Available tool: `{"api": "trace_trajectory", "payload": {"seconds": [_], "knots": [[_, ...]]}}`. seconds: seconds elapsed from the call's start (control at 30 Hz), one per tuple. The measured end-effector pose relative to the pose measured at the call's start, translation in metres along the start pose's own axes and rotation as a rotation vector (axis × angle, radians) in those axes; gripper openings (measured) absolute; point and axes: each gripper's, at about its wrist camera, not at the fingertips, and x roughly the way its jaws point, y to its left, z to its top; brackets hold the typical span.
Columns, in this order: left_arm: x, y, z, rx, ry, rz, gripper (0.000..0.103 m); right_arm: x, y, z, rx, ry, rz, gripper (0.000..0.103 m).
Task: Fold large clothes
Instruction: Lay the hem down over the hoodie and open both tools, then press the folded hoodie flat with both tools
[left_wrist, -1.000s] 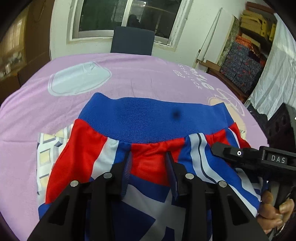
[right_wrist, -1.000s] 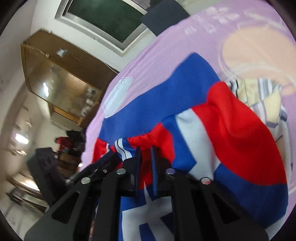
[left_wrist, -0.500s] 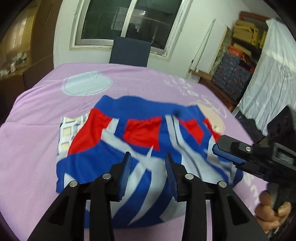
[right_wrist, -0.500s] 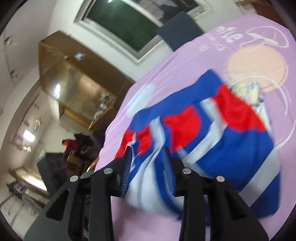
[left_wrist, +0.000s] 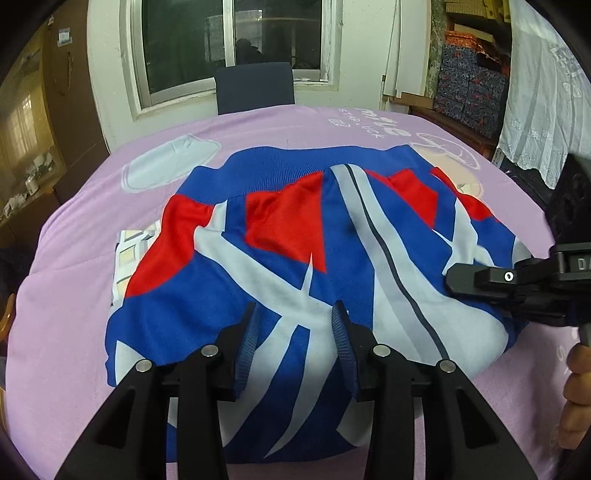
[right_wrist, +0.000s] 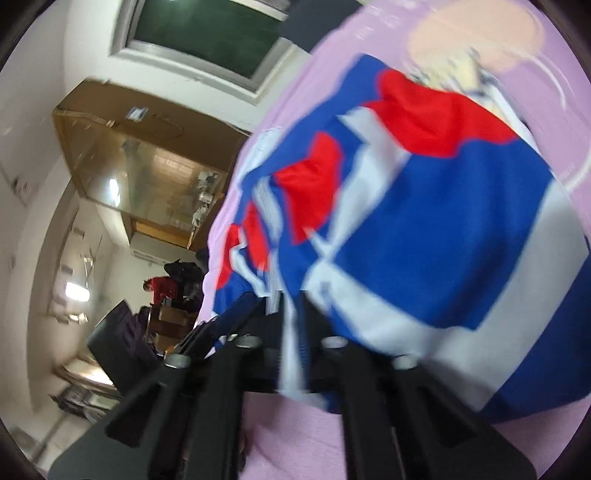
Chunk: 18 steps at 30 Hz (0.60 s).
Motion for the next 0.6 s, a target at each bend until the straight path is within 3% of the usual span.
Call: {"api": "trace_trajectory", "payload": {"seconds": [0.13, 0.4, 0.43, 0.5, 0.6], "knots": [[0.001, -0.001, 0.0, 0.01, -0.001, 0.01, 0.041, 0.001, -0.019, 0.003, 0.096, 0.024, 0.087, 0.0], [0.0, -0.003, 0.0, 0.012, 0.0, 0.011, 0.041, -0.011, -0.028, 0.003, 0.122, -0.005, 0.082, 0.0], [0.0, -0.003, 0.0, 0.011, 0.0, 0.01, 0.041, -0.015, -0.031, 0.002, 0.129, -0.016, 0.075, 0.0], [0.0, -0.003, 0.001, 0.011, 0.001, 0.01, 0.041, -0.028, -0.035, -0.001, 0.118, -0.069, -0.023, 0.0], [-0.001, -0.003, 0.001, 0.01, 0.001, 0.011, 0.041, -0.039, -0.04, -0.003, 0.125, -0.093, -0.039, 0.0]]}}
